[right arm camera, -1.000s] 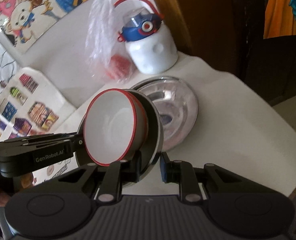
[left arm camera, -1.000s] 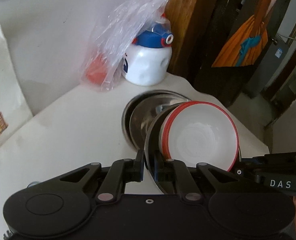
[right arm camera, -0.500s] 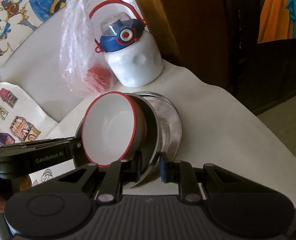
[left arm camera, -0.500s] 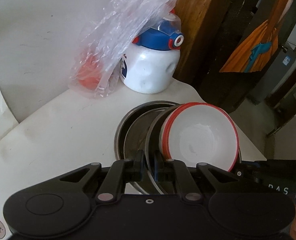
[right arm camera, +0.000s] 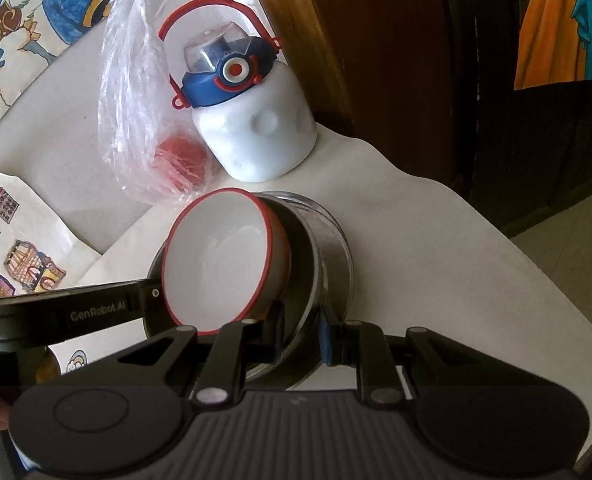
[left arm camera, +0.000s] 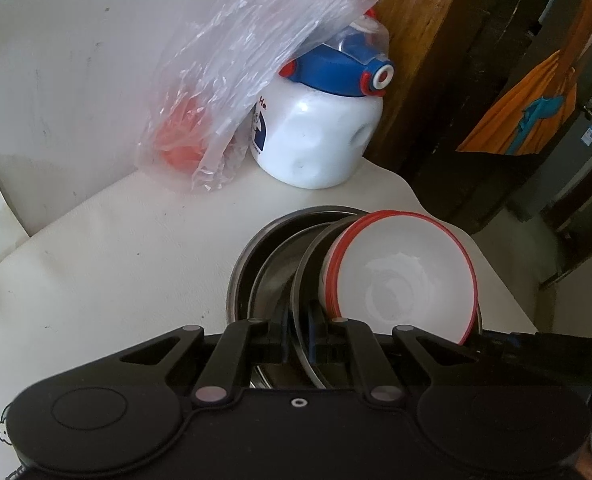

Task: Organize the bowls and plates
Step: 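Lower the bowl stack onto the shallow steel plate with both grippers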

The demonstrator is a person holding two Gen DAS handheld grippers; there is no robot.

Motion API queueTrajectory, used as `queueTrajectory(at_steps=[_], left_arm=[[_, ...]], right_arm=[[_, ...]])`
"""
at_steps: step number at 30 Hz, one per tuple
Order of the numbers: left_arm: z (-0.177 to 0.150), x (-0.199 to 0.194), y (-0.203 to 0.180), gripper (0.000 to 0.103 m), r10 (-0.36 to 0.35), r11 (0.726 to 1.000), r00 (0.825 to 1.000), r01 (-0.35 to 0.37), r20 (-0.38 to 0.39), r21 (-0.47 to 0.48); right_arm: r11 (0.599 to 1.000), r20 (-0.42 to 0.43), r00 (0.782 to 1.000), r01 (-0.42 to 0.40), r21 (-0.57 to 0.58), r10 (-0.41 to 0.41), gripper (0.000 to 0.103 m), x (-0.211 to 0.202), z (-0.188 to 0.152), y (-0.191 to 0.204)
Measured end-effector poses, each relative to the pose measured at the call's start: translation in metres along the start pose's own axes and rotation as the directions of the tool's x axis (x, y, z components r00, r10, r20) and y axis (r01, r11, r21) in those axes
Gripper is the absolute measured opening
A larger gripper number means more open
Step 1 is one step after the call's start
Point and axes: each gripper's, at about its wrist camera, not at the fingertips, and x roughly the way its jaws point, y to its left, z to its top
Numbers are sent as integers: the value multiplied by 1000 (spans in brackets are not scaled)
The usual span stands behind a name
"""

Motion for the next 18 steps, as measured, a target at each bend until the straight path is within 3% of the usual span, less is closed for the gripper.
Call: queueTrajectory(at_steps=[18], left_arm=[[6,10,11,8,11,998,1000,-11,-5,-67]], right_arm=[[999,26,999,26,-26,-26,20,11,7,7]])
